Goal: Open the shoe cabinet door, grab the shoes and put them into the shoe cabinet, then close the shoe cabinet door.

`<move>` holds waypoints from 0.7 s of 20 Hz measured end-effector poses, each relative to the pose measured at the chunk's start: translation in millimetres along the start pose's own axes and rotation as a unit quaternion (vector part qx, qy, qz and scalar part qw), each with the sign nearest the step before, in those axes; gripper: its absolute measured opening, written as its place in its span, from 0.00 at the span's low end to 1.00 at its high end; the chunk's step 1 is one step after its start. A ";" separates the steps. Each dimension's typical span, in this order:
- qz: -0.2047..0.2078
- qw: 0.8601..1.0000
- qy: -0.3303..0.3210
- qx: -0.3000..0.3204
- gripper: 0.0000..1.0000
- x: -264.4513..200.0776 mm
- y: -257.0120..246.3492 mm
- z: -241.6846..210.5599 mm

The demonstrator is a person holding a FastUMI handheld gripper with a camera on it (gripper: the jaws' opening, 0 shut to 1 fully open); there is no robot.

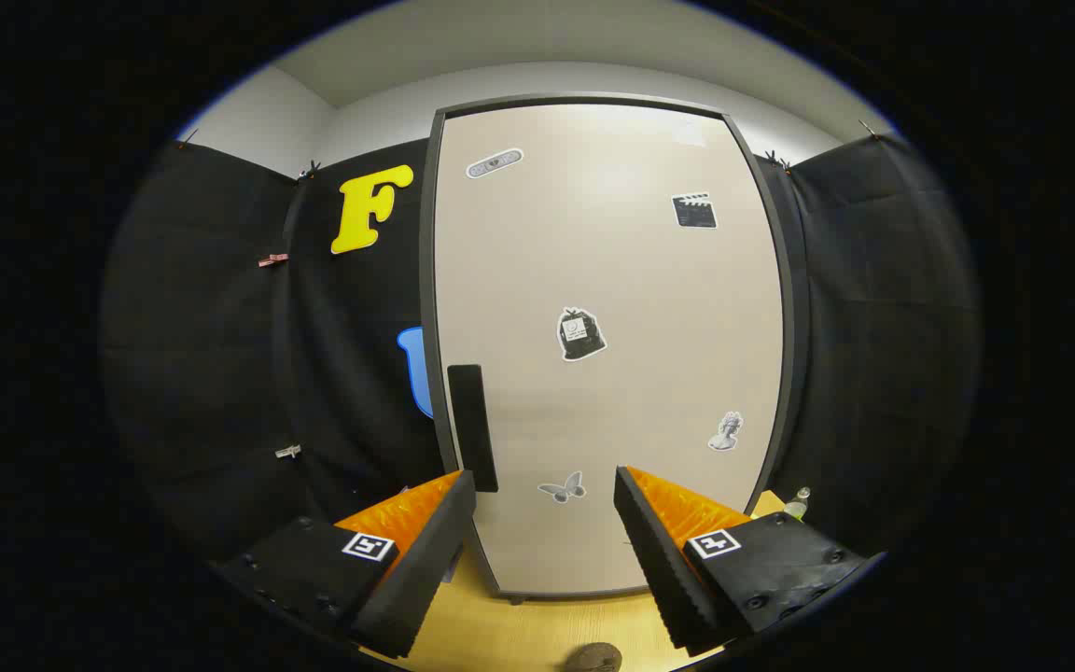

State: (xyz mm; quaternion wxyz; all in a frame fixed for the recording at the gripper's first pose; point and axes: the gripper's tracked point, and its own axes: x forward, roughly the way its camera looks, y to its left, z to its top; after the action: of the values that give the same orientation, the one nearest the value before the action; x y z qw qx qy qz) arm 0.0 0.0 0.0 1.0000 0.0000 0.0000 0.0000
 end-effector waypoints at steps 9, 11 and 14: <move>-0.001 1.000 -0.008 -0.005 0.98 -3.6 -2.9 4.1; 0.000 1.000 -0.011 -0.006 0.98 -4.1 -1.8 5.6; 0.000 1.000 -0.012 -0.006 0.98 -5.1 -0.8 6.6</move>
State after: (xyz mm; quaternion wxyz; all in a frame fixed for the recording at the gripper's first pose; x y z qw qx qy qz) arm -5.1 -0.8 6.6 0.9999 -0.0058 -0.0123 0.0004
